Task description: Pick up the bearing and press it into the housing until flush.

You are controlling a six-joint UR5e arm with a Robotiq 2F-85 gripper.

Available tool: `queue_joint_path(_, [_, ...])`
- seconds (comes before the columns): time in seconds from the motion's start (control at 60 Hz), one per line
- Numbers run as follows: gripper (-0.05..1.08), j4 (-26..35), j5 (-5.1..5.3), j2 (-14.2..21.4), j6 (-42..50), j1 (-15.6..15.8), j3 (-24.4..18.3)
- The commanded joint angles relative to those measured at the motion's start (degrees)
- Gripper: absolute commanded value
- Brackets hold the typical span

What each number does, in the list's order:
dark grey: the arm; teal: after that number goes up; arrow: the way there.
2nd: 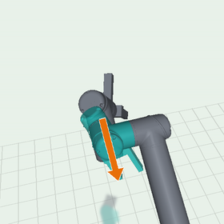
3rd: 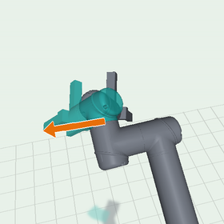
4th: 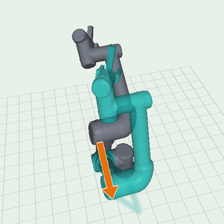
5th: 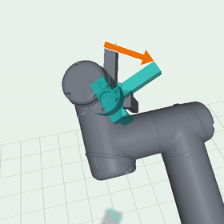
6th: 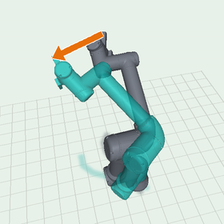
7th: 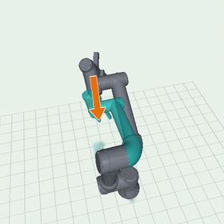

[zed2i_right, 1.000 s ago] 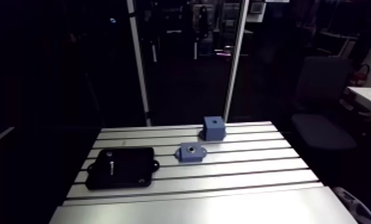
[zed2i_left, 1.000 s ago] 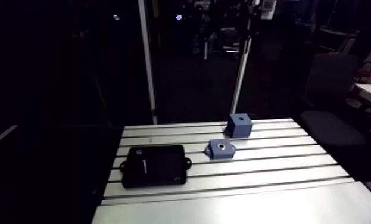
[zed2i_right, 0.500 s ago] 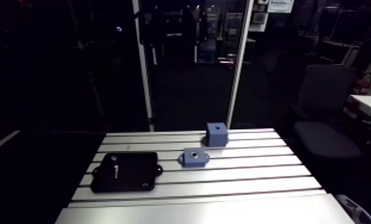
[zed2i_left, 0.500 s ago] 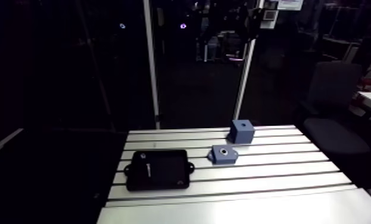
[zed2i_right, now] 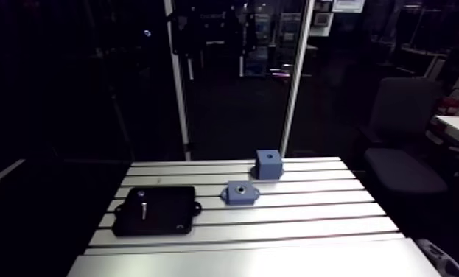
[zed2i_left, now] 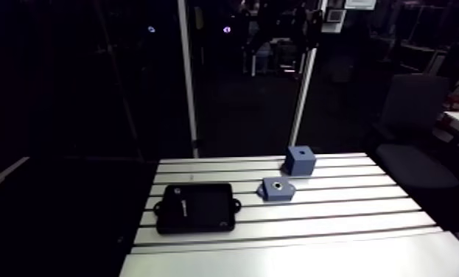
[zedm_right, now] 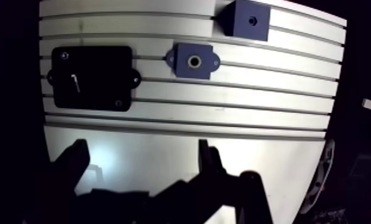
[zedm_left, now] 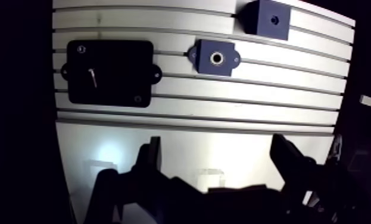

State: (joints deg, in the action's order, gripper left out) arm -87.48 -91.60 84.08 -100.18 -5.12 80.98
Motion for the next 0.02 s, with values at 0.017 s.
queue_joint_path(0.017, [0.01,-0.1,0.24,-0.4,0.0,0.0,-0.1])
